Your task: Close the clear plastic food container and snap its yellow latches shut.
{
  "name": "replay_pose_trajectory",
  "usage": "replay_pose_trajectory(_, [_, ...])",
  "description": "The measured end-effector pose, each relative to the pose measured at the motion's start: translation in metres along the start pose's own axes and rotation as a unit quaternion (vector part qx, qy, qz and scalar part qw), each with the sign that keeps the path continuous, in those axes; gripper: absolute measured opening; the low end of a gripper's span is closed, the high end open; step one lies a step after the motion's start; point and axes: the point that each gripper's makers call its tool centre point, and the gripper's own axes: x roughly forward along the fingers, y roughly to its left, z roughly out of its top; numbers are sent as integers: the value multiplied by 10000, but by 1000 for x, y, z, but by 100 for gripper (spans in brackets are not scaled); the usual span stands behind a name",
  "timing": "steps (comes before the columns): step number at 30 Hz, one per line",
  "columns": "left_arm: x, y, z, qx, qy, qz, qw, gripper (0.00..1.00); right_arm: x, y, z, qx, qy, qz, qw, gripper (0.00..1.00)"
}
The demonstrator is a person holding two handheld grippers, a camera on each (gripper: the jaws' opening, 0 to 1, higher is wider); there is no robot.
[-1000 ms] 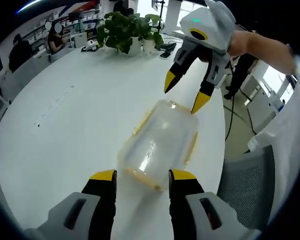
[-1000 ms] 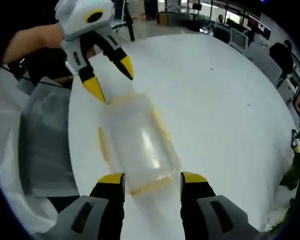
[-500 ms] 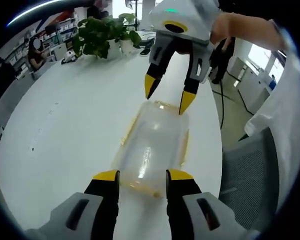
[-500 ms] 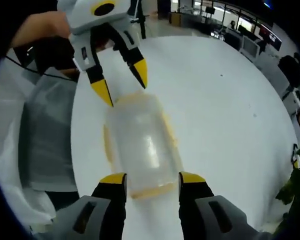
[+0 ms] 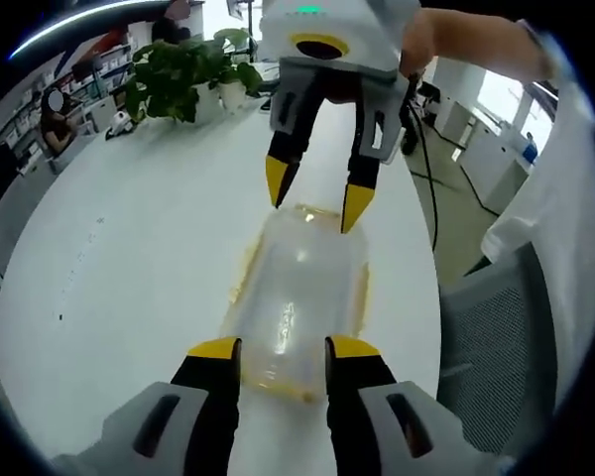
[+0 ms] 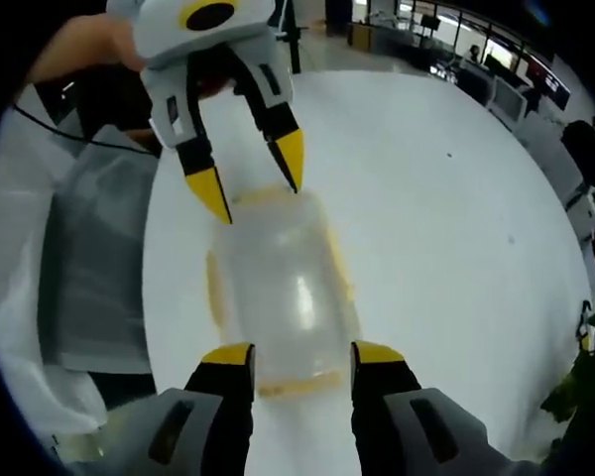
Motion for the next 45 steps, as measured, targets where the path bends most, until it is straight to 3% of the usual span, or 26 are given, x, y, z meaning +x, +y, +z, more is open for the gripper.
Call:
replay_pose_trajectory(20, [13, -10, 12, 319, 50, -138, 9994, 31, 10, 11, 18, -249, -74, 97, 9996, 32])
replay_pose_trajectory(45, [26, -23, 14, 114, -57, -58, 9999, 32, 20, 8, 28, -218, -205, 149, 9994, 33])
